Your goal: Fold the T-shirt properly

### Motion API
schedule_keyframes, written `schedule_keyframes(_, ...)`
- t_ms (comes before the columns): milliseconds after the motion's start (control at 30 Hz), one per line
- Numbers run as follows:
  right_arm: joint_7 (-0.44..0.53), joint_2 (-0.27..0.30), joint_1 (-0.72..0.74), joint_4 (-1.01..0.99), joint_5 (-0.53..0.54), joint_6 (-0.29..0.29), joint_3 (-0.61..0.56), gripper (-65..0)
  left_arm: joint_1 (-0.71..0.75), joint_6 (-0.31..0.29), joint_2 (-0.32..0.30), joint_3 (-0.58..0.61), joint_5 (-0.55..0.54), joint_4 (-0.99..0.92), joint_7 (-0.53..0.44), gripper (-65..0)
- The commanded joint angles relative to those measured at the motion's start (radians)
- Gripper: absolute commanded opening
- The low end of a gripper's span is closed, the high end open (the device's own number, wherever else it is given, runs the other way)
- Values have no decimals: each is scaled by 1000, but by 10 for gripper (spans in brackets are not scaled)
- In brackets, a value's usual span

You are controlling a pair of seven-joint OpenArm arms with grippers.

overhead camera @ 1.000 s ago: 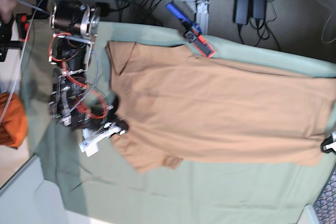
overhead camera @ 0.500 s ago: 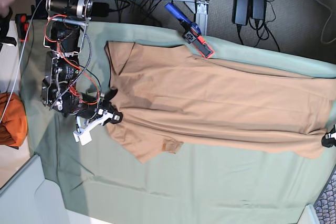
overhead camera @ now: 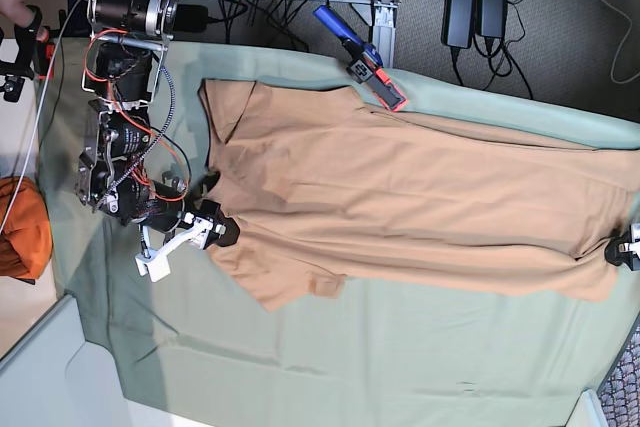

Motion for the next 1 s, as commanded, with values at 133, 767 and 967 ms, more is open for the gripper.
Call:
schedule_keyframes(133, 13, 16, 36, 67, -5, 120, 79, -325, -31, -16, -40, -6, -55, 37, -12, -360)
schedule_keyframes(767, 282, -76, 264, -184, -259, 119, -32, -325, -30, -16, -44, -7, -61, 182, -12, -360)
schedule_keyframes(967, 318, -77, 263, -230, -275, 119, -144, -325, -30, -16, -44, -7, -61, 182, -13, -360)
